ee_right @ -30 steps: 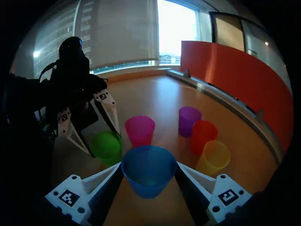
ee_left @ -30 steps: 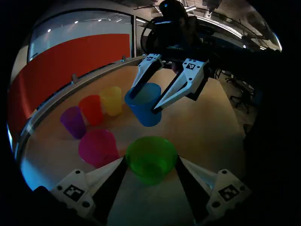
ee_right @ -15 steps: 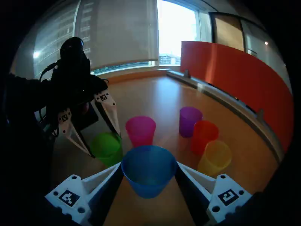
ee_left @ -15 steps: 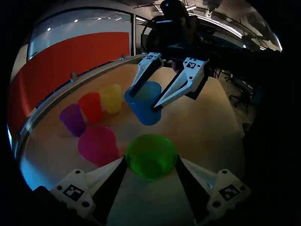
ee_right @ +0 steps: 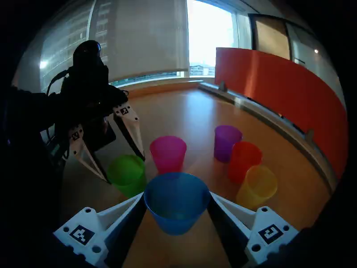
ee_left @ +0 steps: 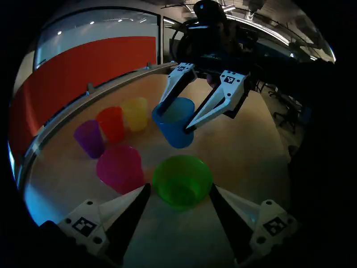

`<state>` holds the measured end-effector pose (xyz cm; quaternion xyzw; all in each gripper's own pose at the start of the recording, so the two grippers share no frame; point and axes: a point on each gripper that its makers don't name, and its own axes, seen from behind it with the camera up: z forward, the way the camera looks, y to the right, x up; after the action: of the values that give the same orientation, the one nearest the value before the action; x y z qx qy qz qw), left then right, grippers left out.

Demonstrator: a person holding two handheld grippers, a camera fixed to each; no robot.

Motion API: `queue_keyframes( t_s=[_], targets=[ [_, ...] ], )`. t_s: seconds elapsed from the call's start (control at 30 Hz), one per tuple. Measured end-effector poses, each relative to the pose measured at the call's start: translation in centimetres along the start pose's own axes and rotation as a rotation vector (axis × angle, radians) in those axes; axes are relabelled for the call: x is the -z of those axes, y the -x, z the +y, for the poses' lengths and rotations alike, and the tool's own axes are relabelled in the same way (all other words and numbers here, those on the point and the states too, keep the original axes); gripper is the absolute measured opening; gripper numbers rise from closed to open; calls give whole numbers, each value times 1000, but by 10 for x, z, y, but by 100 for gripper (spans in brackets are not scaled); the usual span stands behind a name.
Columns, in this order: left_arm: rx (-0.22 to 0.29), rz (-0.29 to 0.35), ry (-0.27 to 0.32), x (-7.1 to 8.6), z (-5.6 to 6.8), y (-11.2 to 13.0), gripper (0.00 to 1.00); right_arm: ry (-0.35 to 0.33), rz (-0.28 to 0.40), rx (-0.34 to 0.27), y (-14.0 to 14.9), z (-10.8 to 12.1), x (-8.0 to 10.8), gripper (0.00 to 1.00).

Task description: Pour water

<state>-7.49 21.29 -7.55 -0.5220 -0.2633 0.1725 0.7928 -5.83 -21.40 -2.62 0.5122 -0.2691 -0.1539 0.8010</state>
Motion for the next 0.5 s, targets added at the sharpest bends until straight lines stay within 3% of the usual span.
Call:
queue_keyframes(
  t_s=[0.5],
  targets=[
    [3, -23, -3, 11, 1, 15, 96, -4, -14, -6, 12, -4, -15, 92]
  ],
)
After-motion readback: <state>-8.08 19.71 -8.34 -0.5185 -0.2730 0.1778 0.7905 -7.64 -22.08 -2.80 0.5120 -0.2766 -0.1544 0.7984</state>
